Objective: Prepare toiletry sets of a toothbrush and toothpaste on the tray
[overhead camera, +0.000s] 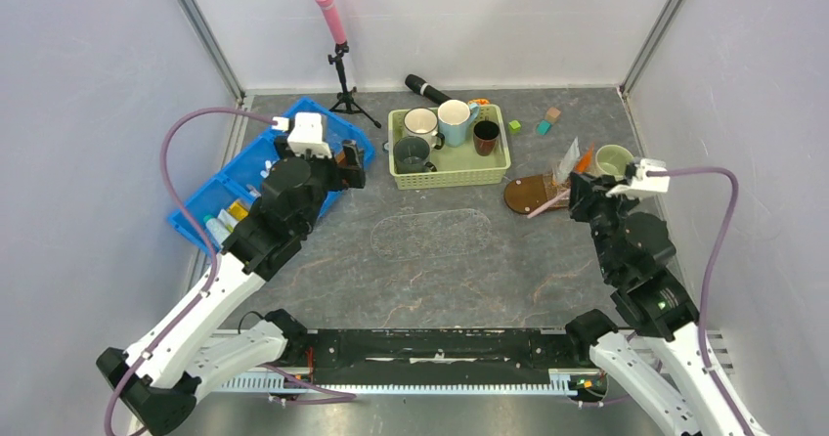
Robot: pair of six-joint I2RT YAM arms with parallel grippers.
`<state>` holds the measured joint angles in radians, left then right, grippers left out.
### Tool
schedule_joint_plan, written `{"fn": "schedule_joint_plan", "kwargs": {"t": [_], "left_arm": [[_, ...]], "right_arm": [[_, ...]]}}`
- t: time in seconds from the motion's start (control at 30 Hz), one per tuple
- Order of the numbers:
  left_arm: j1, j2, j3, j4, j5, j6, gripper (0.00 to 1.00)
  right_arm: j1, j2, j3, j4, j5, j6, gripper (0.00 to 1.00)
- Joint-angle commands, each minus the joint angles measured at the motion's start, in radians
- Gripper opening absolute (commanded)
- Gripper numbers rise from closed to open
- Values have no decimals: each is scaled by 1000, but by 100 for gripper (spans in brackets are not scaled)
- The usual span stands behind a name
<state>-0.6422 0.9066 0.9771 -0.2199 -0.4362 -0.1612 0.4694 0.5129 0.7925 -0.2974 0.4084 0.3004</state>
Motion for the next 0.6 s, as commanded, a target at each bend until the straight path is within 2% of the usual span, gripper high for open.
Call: {"fn": "schedule_joint_plan", "kwargs": {"t": [0.0,0.13,0.27,0.4,0.57], "left_arm": [[31,-60,-35,8,-199,75,100],[68,-90,-67,38,-249,60,100],[101,-104,-96,54,-248,38,100],[110,-103,-102,53,-252,34,100],[113,-117,-119,69,-269,38,100]], "right_arm": [[2,-82,-66,58,300,87,0],[2,-159,-141,135,443,107,0],[1,-207,-207,263,576,54,0],[2,-180,-237,350,688,-3,0],[2,-150,-296,504,734,-97,0]]}}
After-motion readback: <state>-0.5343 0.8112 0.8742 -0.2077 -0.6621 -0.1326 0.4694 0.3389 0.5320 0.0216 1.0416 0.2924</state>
